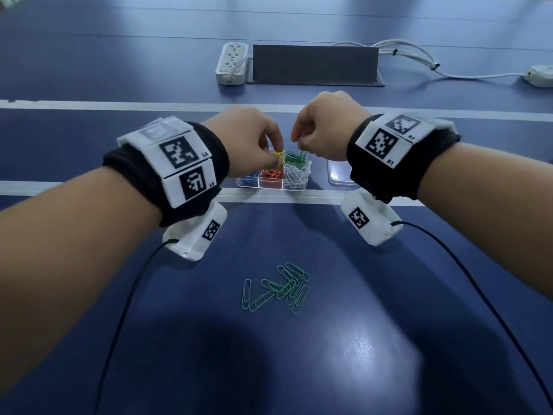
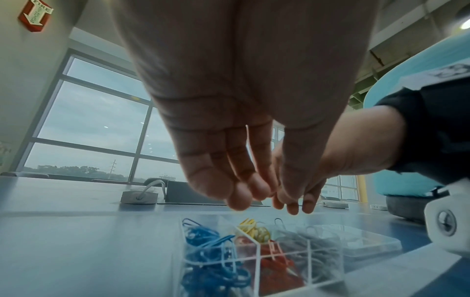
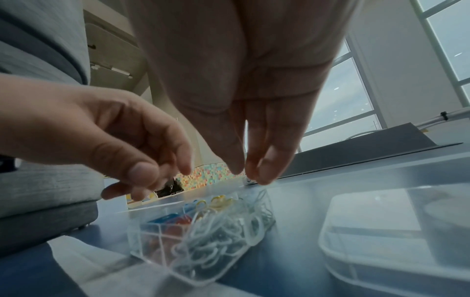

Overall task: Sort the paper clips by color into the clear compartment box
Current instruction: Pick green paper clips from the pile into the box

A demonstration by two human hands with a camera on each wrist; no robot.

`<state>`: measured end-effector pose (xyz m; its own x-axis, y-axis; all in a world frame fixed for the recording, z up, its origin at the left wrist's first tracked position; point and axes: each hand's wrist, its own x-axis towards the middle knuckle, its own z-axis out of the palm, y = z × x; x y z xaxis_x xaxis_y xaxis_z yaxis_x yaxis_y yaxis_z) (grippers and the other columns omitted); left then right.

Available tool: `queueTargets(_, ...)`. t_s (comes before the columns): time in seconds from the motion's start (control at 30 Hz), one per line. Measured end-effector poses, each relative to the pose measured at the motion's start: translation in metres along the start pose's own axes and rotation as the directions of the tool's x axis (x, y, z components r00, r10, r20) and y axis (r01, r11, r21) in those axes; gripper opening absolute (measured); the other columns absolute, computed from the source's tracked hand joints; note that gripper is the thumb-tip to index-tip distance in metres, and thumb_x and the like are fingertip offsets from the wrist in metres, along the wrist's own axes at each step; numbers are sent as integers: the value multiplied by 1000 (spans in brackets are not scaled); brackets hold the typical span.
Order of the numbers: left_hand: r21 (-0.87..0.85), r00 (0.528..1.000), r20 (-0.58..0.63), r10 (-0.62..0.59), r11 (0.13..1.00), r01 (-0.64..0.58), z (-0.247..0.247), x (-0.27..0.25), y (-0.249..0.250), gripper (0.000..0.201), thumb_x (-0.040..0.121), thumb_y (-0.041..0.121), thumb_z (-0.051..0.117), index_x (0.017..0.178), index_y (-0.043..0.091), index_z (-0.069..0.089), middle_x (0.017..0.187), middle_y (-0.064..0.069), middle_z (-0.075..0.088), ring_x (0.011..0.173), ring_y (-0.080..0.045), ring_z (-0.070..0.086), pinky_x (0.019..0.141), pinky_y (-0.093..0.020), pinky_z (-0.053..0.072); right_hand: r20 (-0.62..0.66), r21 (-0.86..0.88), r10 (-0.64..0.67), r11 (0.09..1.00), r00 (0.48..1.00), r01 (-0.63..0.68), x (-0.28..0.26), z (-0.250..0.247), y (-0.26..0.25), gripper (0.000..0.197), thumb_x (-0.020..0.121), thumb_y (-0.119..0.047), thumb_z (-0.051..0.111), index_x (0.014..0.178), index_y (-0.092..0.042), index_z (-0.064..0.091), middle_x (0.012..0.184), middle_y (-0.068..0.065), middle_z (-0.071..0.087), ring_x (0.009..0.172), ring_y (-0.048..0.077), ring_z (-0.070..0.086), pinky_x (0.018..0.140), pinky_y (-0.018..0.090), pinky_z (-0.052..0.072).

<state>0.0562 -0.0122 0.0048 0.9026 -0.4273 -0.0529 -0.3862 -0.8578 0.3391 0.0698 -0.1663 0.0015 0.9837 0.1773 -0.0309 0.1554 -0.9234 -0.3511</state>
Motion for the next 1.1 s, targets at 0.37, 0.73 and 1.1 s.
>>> queueTargets(0.37, 96, 937, 338, 84, 988, -124, 6, -57, 10, 10, 72, 35, 70, 75, 25, 73, 57, 11, 60, 51, 3, 51, 50, -5, 35, 322, -213, -328, 889, 888, 406, -81, 12, -33, 19, 80, -22, 57, 90, -22, 74, 84, 1, 72, 71, 19, 52, 66, 20, 36)
queueTargets(0.73, 247, 905, 426, 13, 960, -131, 32, -84, 18, 27, 73, 43, 72, 90, 24, 65, 70, 11, 51, 67, -11, 47, 55, -21, 36, 444, -233, -247, 896, 861, 378, -103, 28, -42, 21, 78, -14, 59, 93, -24, 70, 82, -4, 67, 77, 19, 57, 69, 22, 45)
queueTargets(1.1, 164, 938, 336, 85, 975, -147, 32, -85, 13, 12, 82, 39, 63, 90, 30, 64, 77, 12, 58, 66, -7, 50, 60, -21, 37, 361, -190, -208, 938, 909, 290, -100, 24, -27, 17, 80, -25, 61, 94, -26, 70, 75, -11, 56, 77, 15, 53, 74, 22, 44)
